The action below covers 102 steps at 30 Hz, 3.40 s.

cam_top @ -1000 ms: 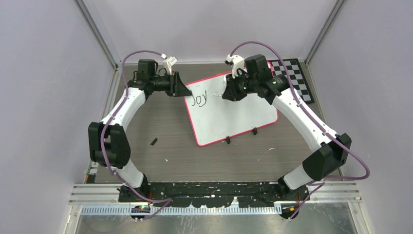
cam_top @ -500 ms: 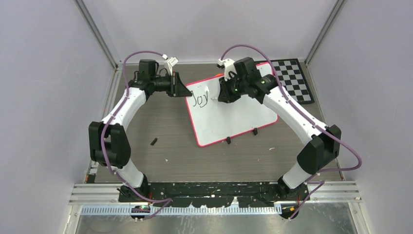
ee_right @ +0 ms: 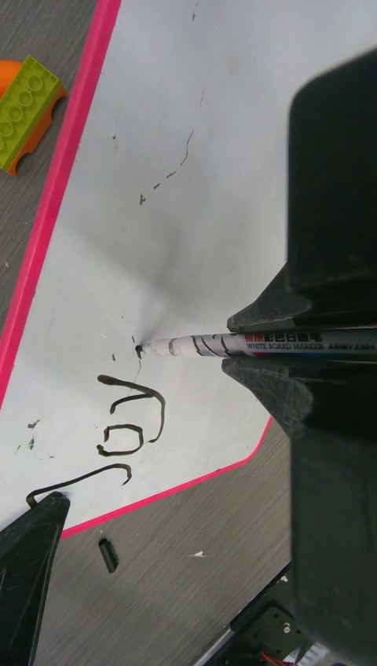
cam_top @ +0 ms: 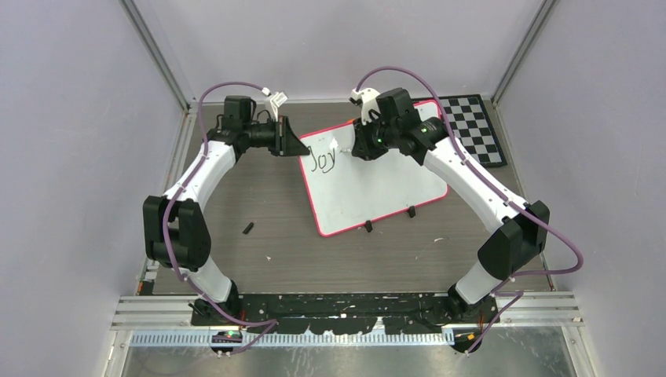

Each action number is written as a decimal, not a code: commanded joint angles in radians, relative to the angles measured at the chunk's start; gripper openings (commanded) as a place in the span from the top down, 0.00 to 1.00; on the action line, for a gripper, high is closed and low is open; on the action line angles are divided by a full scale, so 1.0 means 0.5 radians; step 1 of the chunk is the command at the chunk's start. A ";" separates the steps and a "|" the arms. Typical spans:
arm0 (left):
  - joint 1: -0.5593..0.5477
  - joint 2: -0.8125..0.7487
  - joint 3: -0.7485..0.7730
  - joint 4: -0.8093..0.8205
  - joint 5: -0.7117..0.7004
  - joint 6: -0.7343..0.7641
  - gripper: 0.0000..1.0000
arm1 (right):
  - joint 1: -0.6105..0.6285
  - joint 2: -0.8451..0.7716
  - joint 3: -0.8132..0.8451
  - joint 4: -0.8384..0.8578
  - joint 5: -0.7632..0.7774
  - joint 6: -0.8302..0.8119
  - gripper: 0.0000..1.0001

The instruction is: Write a sentence on the whiteboard

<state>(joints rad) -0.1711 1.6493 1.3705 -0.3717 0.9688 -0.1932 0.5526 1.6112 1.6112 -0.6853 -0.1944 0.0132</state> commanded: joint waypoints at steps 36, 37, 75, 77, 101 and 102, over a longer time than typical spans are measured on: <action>-0.008 -0.053 0.013 0.033 -0.057 0.043 1.00 | 0.060 -0.016 0.250 -0.066 0.112 -0.098 1.00; -0.008 -0.057 0.011 0.033 -0.060 0.043 1.00 | 0.060 0.002 0.248 -0.060 0.112 -0.100 1.00; -0.008 -0.084 -0.020 0.045 -0.081 0.055 1.00 | -0.009 -0.011 0.064 -0.013 0.083 -0.104 1.00; -0.008 -0.079 -0.025 0.044 -0.081 0.055 1.00 | -0.009 -0.002 0.050 -0.007 0.084 -0.105 1.00; -0.008 -0.080 -0.027 0.046 -0.080 0.057 1.00 | -0.074 0.025 0.117 0.027 0.110 -0.083 1.00; -0.008 -0.083 -0.027 0.044 -0.082 0.058 1.00 | -0.094 0.030 0.127 0.027 0.097 -0.078 1.00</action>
<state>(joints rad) -0.1703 1.6432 1.3598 -0.3641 0.9623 -0.1806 0.5396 1.6104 1.6138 -0.7338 -0.1772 -0.0246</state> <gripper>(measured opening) 0.154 0.177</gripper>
